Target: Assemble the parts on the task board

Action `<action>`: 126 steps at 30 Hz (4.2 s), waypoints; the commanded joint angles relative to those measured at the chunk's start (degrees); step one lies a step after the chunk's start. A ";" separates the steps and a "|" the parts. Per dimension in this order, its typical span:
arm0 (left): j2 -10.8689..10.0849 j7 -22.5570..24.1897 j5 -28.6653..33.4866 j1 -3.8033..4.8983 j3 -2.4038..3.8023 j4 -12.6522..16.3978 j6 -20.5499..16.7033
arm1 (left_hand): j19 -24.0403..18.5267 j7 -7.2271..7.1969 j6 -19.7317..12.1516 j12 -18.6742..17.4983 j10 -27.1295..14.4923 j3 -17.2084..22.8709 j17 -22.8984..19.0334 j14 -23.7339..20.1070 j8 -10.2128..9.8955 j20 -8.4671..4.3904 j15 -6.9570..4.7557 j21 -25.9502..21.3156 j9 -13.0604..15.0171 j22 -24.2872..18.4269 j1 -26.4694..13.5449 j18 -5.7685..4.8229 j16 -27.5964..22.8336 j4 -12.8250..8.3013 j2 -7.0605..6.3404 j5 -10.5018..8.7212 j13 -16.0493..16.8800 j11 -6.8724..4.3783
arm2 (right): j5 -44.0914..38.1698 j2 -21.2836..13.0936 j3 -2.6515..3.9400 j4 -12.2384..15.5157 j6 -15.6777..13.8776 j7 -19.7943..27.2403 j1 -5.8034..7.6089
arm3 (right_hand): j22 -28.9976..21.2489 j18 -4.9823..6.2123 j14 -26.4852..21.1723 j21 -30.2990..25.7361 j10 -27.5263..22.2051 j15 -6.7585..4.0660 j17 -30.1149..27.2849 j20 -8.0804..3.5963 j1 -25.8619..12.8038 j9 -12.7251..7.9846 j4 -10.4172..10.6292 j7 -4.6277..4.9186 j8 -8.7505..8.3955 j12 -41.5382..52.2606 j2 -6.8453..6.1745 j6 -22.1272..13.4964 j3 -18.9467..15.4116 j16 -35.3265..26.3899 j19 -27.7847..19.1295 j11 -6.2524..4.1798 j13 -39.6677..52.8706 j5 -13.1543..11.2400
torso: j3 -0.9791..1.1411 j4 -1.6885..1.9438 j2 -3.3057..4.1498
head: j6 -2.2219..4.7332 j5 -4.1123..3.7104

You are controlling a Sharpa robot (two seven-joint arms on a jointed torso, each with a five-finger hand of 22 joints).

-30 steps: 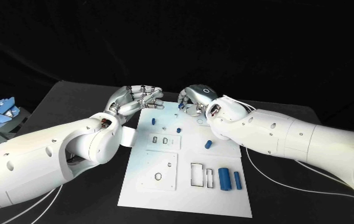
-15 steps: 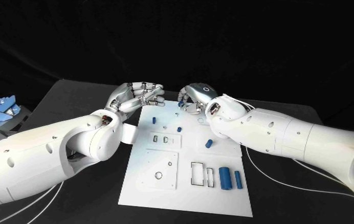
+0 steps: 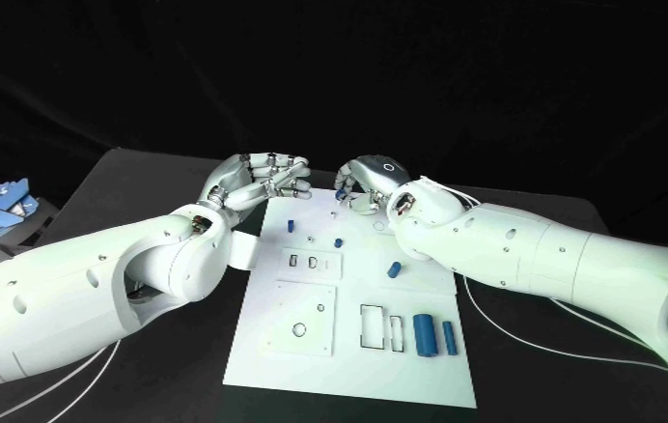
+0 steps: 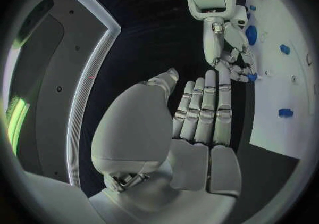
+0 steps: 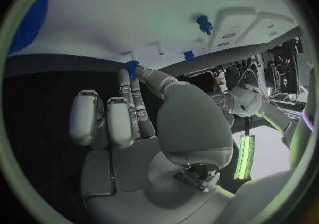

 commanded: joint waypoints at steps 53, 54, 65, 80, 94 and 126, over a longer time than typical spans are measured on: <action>0.32 0.09 -0.28 0.13 0.04 -0.57 1.18 | -0.27 0.23 0.31 -0.44 0.27 0.58 0.25 -0.40 -0.34 0.17 -0.09 0.34 -0.08 0.05 -0.04 0.08 -0.35 -0.03 -0.45 0.24 0.01 0.08 | -0.99 0.10 -0.29 -0.25 3.01 -2.59 -0.54 | -1.39 -0.54 0.60 -0.96 -3.96 1.13 -1.57 1.35 -1.57 0.11 1.90 1.83 -2.21 -2.14 -1.94 -4.76 0.56 -0.24 -0.92 1.54 -0.67 -1.17 | -0.04 0.10 0.15 | -0.33 0.33; 0.32 0.09 -0.28 0.13 0.04 -0.57 1.18 | -0.27 0.23 0.31 -0.44 0.27 0.58 0.25 -0.40 -0.34 0.17 -0.09 0.34 -0.08 0.05 -0.04 0.08 -0.35 -0.03 -0.45 0.24 0.01 0.08 | -1.00 0.19 -0.29 -0.43 3.06 -2.68 -0.55 | -1.50 -0.51 0.56 -1.04 -4.14 1.21 -1.67 1.42 -1.59 0.08 1.95 1.93 -2.37 -2.23 -2.01 -4.99 0.60 -0.27 -1.01 1.64 -0.71 -1.18 | -0.03 0.08 0.14 | -0.35 0.35; 0.31 0.12 -0.28 0.14 0.04 -0.67 1.16 | -0.29 0.19 0.36 -0.49 0.34 0.64 0.30 -0.39 -0.33 0.17 -0.10 0.38 -0.08 0.06 -0.02 0.09 -0.39 -0.08 -0.46 0.23 0.01 0.05 | -1.12 -0.63 -0.29 0.67 1.72 -2.88 -0.58 | -2.69 -0.19 0.04 -2.05 -7.14 2.10 -3.25 2.36 -1.76 -0.46 2.69 2.70 -4.95 -3.30 -2.94 -8.44 1.10 -0.78 -1.90 2.61 -1.54 -1.63 | 0.07 -0.02 0.07 | -0.35 0.45; -0.73 0.28 -0.64 0.13 0.03 -1.01 1.42 | -0.32 0.15 0.39 -0.57 0.40 0.70 0.35 -0.39 -0.34 0.18 -0.11 0.42 -0.09 0.07 -0.03 0.09 -0.45 -0.13 -0.48 0.23 0.01 0.04 | 11.15 -17.19 0.99 15.54 2.65 0.17 1.07 | 1.07 -0.90 1.16 -0.10 4.01 -0.10 0.21 0.55 -2.60 0.60 4.52 1.06 -5.20 5.49 -5.81 -7.76 -3.38 1.66 0.64 -0.15 4.24 0.82 | 0.46 -1.22 -0.39 | 0.27 0.67; -0.70 0.38 -0.90 0.09 -0.04 -1.92 1.75 | -0.32 0.15 0.39 -0.57 0.40 0.70 0.35 -0.39 -0.34 0.18 -0.11 0.42 -0.09 0.07 -0.03 0.09 -0.45 -0.13 -0.48 0.23 0.01 0.04 | 22.10 -22.53 1.10 15.08 11.10 -0.80 1.35 | 4.20 -1.42 3.22 0.72 2.76 -0.04 11.57 0.41 -1.12 4.68 8.94 1.04 -1.10 49.71 -5.64 -13.70 -10.81 7.07 2.58 -0.16 47.48 2.21 | 0.56 -1.69 -0.64 | 0.44 0.23; -0.40 0.28 -0.91 0.08 -0.06 -2.63 2.10 | -0.38 0.10 0.43 -0.65 0.49 0.76 0.42 -0.40 -0.35 0.19 -0.12 0.46 -0.11 0.08 -0.07 0.10 -0.52 -0.18 -0.51 0.23 0.02 0.00 | 21.76 -15.48 0.79 7.90 11.50 -1.51 -1.09 | 5.10 -1.55 3.63 0.98 5.33 0.51 14.34 0.93 -0.61 5.44 10.03 1.56 0.16 58.96 -4.96 -15.52 -11.46 8.18 3.03 0.41 55.79 2.27 | 0.57 -1.61 -0.47 | -0.04 -0.23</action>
